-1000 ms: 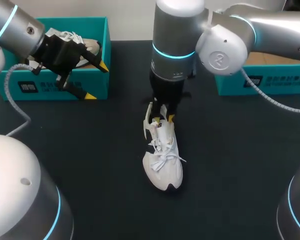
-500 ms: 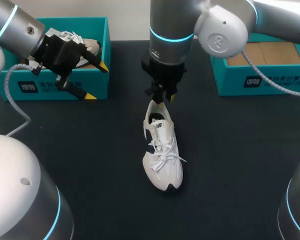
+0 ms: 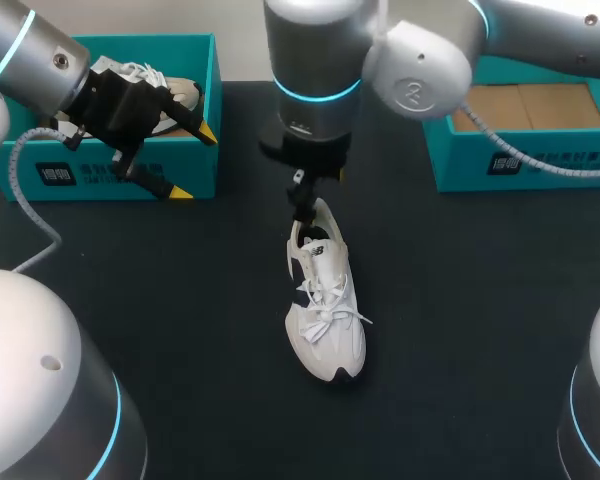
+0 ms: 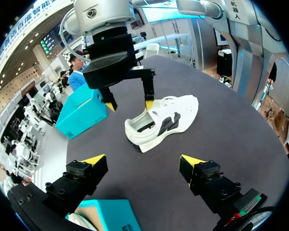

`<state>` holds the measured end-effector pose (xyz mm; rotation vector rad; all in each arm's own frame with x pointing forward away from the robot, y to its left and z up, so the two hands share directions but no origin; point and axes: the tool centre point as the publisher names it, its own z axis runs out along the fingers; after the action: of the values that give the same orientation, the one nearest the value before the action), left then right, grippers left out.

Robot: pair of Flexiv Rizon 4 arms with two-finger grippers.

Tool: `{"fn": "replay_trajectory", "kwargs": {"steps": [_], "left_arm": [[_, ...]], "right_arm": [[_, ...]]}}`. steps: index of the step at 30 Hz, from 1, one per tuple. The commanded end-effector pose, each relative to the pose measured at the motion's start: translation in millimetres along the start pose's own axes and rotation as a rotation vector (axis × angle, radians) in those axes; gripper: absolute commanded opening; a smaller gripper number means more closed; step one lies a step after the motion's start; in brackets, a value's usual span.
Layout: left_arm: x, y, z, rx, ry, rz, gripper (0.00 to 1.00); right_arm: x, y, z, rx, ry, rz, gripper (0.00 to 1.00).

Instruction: Take the shoe out of the shoebox, open the shoe tongue, remove and reinsert the insole, then place the shoe into the shoebox

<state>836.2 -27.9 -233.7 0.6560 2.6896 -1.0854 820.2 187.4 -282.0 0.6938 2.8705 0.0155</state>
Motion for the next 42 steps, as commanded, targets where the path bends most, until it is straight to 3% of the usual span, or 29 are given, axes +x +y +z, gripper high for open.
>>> {"fn": "replay_trajectory", "kwargs": {"steps": [1, 5, 7, 14, 23, 27, 30, 32, 33, 34, 36, 38, 40, 42], "left_arm": [[0.7, 0, 0, -0.003, 0.001, 0.001, 1.00], [0.7, 0, 0, -0.003, 0.001, 0.001, 1.00], [0.7, 0, 0, -0.003, 0.001, 0.001, 1.00], [0.7, 0, 0, -0.003, 0.001, 0.001, 1.00], [0.7, 0, 0, -0.003, 0.001, 0.001, 1.00], [0.7, 0, 0, -0.003, 0.001, 0.001, 1.00], [0.7, 0, 0, -0.003, 0.001, 0.001, 1.00], [0.7, 0, 0, -0.003, 0.001, 0.001, 1.00], [0.7, 0, 0, -0.003, 0.001, 0.001, 1.00], [0.7, 0, 0, -0.003, 0.001, 0.001, 1.00], [0.7, 0, 0, -0.003, 0.001, 0.001, 1.00], [0.7, 0, 0, -0.003, 0.001, 0.001, 1.00], [0.7, 0, 0, -0.003, 0.001, 0.001, 1.00], [0.7, 0, 0, -0.003, 0.001, 0.001, 1.00]], "right_arm": [[-2.0, 15.3, 16, 0.063, 0.028, -0.133, 1.00], [-11.4, 23.5, 34, 0.139, 0.014, -0.244, 1.00], [-15.5, 25.0, 42, 0.093, 0.012, -0.243, 1.00], [-22.9, 30.9, 73, 0.079, 0.007, -0.338, 1.00], [-24.1, 21.9, 99, 0.060, 0.008, -0.377, 1.00], [-25.6, 19.1, 105, 0.059, 0.021, -0.392, 0.90], [-26.9, 17.8, 104, 0.053, 0.027, -0.405, 0.89], [-28.5, 17.0, 105, 0.049, 0.037, -0.420, 0.81], [-29.1, 17.2, 106, 0.053, 0.040, -0.431, 0.65], [-29.5, 17.6, 107, 0.052, 0.045, -0.441, 0.64], [-30.2, 18.3, 108, 0.054, 0.048, -0.448, 0.48], [-30.5, 18.8, 109, 0.057, 0.050, -0.452, 0.40], [-30.2, 18.8, 111, 0.060, 0.052, -0.452, 0.22], [-29.5, 19.0, 113, 0.065, 0.054, -0.451, 0.14]]}}
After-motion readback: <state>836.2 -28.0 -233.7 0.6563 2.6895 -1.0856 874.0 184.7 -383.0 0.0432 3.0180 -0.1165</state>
